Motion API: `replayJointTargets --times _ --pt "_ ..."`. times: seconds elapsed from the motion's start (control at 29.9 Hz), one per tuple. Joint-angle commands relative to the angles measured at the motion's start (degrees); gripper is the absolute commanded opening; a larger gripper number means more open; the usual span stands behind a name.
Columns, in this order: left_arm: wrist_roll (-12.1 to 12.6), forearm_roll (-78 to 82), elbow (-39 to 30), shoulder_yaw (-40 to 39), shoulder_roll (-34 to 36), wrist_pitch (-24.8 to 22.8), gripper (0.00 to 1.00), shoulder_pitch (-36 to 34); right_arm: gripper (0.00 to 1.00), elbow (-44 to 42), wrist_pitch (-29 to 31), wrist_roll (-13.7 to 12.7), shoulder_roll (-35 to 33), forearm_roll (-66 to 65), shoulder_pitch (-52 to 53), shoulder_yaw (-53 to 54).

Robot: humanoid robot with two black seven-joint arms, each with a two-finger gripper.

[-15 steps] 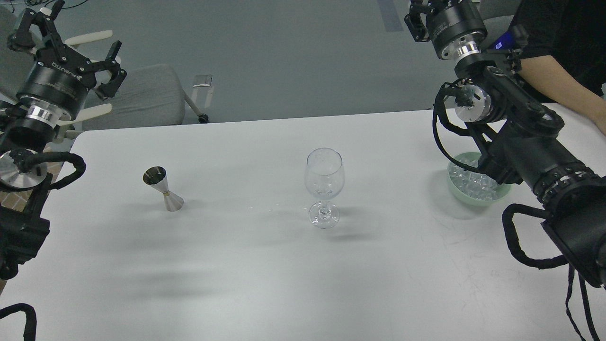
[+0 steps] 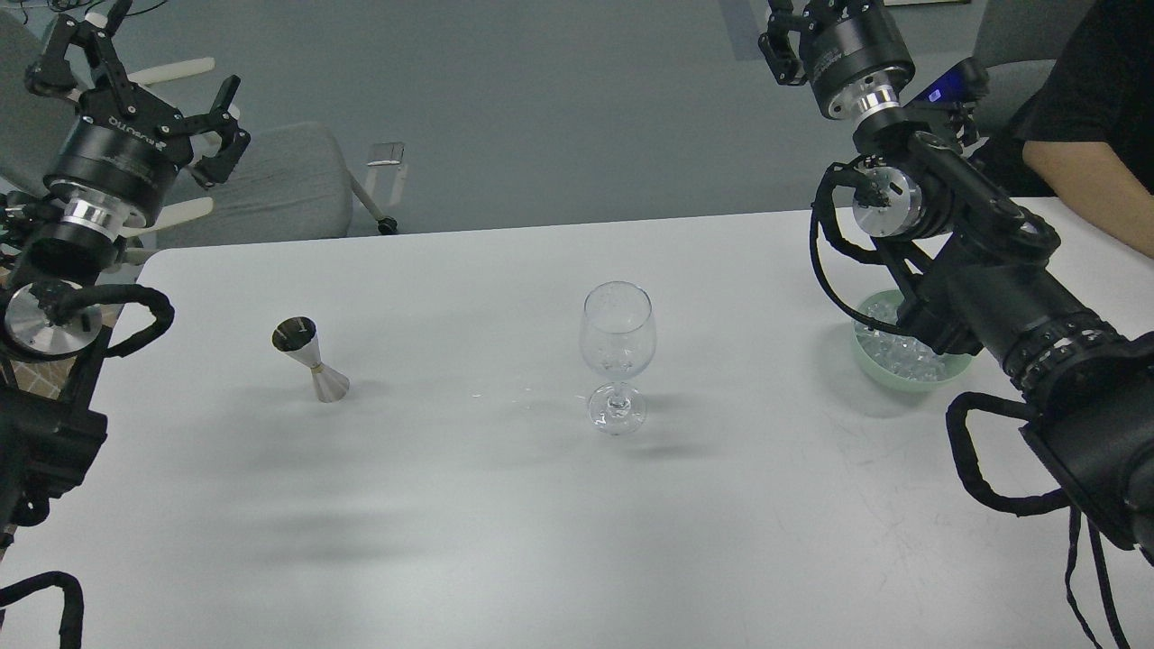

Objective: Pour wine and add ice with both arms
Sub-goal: 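Move the left gripper down toward the metal jigger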

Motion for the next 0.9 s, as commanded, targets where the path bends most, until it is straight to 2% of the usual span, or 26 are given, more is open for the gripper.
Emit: replayJointTargets --times 0.0,0.3,0.74,0.87 --pt "0.3 0.2 2.2 0.2 -0.6 0.3 0.99 -0.9 1.0 0.0 0.5 0.0 0.0 0.1 0.1 0.0" --pt "0.0 1.2 4.3 0.5 -0.6 0.4 0.99 -0.7 1.0 -0.1 0.0 0.0 0.1 0.1 -0.8 0.0" --pt "-1.8 4.5 4.5 4.1 -1.9 0.8 0.99 -0.5 1.0 -0.4 -0.3 0.0 -0.5 0.1 -1.6 -0.1" --pt "-3.1 4.8 4.3 4.3 -1.8 0.7 0.99 -0.6 1.0 -0.3 -0.3 0.0 -0.2 0.1 -2.1 -0.1"
